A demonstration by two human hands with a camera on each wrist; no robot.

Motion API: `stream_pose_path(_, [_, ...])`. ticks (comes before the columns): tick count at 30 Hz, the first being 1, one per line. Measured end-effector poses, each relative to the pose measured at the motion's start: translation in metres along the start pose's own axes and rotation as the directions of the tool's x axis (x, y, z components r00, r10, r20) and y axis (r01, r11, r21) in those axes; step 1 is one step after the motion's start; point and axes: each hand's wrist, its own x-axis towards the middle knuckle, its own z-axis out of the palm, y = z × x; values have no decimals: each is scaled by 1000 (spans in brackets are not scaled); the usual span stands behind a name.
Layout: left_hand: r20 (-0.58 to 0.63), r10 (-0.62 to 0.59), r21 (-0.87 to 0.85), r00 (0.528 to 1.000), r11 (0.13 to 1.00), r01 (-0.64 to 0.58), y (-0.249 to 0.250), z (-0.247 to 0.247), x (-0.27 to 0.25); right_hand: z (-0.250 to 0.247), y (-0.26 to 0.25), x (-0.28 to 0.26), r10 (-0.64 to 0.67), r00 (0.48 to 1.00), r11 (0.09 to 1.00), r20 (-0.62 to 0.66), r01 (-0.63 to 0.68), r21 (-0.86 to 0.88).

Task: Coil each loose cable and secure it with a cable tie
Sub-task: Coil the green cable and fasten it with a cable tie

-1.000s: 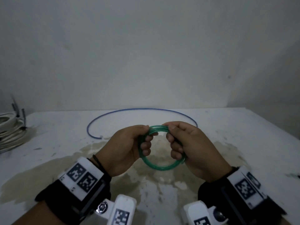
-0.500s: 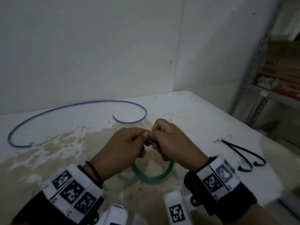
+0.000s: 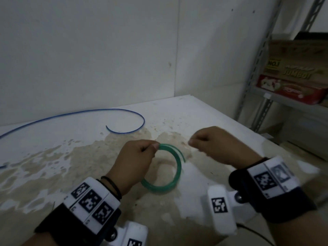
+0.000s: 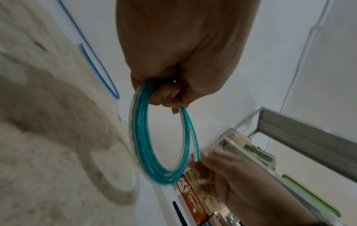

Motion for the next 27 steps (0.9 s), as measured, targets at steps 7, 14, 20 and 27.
stream_pose_path(7, [46,-241,-394,969,887,240,-12,7,12,-49,59,-26,422,890,805,173,-279,-524])
stream_pose_path(14, [131,-364,-617,922,698,364,-12,9,16,-31,76,-25,448,872,734,200,-230,-639])
stream_pose_path(20, [135,-397,-723,908,587,364,-15,-4,17,-42,47,-22,339,926,764,166,-168,-623])
stream_pose_path(27, [97,-430,-762,898,549,345,-20,-23,19,-42,-17,-22,-121,991,989,-52,125,80])
